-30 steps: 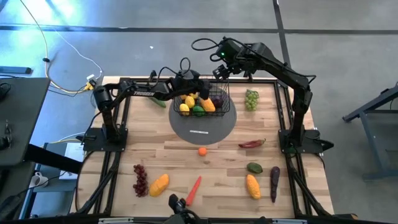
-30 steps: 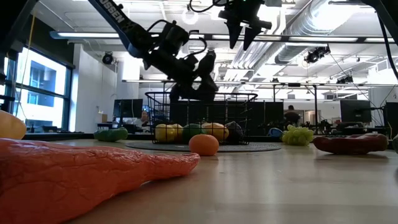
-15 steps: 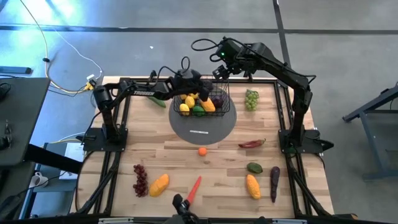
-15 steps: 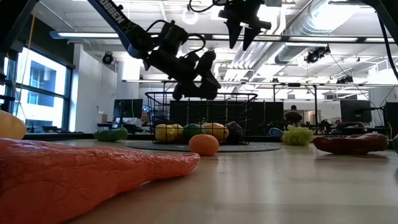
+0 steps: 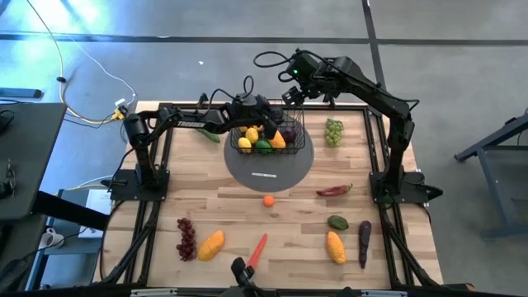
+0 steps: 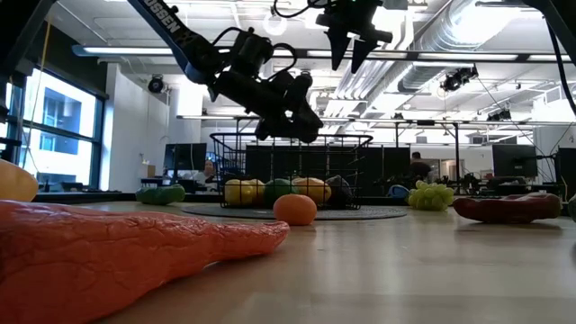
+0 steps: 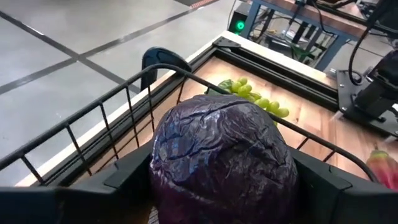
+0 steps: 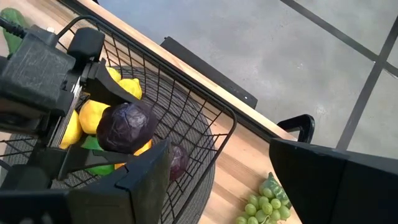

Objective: Build produce basket
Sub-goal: Put the black plum into the basket, then put the orange into the basket

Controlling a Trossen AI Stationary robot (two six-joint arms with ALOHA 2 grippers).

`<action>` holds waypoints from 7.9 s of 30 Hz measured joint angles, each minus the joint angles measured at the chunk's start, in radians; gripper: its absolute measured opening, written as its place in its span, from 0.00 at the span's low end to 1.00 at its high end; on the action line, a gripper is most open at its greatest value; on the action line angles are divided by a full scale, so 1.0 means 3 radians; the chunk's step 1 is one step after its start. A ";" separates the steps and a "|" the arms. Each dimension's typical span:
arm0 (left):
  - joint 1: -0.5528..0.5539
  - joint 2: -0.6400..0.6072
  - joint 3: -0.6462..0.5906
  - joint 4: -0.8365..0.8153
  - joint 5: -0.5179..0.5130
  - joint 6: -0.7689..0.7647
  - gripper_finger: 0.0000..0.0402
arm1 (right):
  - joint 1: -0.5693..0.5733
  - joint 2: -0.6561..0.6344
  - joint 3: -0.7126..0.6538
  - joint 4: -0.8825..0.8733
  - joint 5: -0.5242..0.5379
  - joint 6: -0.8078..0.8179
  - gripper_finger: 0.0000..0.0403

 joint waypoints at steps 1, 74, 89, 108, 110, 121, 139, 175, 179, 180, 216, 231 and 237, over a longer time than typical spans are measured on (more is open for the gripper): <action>-0.0010 0.0000 0.0000 0.0002 -0.0003 0.0005 0.66 | 0.0000 0.0000 0.0000 0.0000 0.0001 0.0000 0.63; -0.0564 -0.1942 0.0001 -0.3287 0.0201 0.0574 0.98 | -0.0001 0.0000 0.0000 0.0235 -0.0050 0.0001 0.63; -0.1057 -0.2014 0.0000 -0.4052 0.0142 0.0291 0.98 | 0.0259 0.0000 0.0000 0.0089 -0.1086 -0.0085 0.63; -0.1396 -0.2297 -0.0003 -0.5098 -0.0234 -0.0008 0.98 | 0.1015 0.0000 -0.0222 -0.0250 -0.1169 -0.0407 0.63; -0.1458 -0.2354 -0.0003 -0.5132 -0.0235 -0.0099 0.98 | 0.1087 -0.0002 -0.0366 -0.0209 -0.1152 -0.0413 0.63; -0.1908 -0.2591 -0.0003 -0.5139 -0.0237 -0.0885 0.98 | 0.1461 -0.0001 -0.1183 0.0626 -0.1148 -0.0455 0.63; -0.2619 -0.2612 -0.0003 -0.5150 -0.0392 -0.1543 0.98 | 0.1910 -0.0001 -0.2512 0.2326 -0.1209 -0.1120 0.63; -0.2750 -0.2611 -0.0003 -0.5150 -0.0512 -0.1567 0.98 | 0.1948 0.0058 -0.3740 0.4444 -0.1137 -0.0548 0.63; -0.2750 -0.2609 -0.0003 -0.5152 -0.0512 -0.1574 0.98 | 0.1966 0.0162 -0.3740 0.4463 -0.1156 -0.0518 0.63; -0.2750 -0.2609 -0.0003 -0.5154 -0.0512 -0.1574 0.98 | 0.1975 0.0174 -0.3740 0.4463 -0.1161 -0.0499 0.63; -0.2747 -0.2609 -0.0003 -0.5161 -0.0710 -0.1475 0.98 | 0.1992 0.0085 -0.3744 0.4288 -0.1091 -0.0286 0.35; -0.2732 -0.2600 -0.0003 -0.5150 -0.0785 -0.1464 0.98 | 0.1672 -0.0764 -0.3741 0.4194 -0.0551 0.0125 0.35; -0.2725 -0.2600 -0.0003 -0.5146 -0.0922 -0.1336 0.98 | 0.1459 -0.1159 -0.3741 0.4080 -0.0182 0.0090 0.35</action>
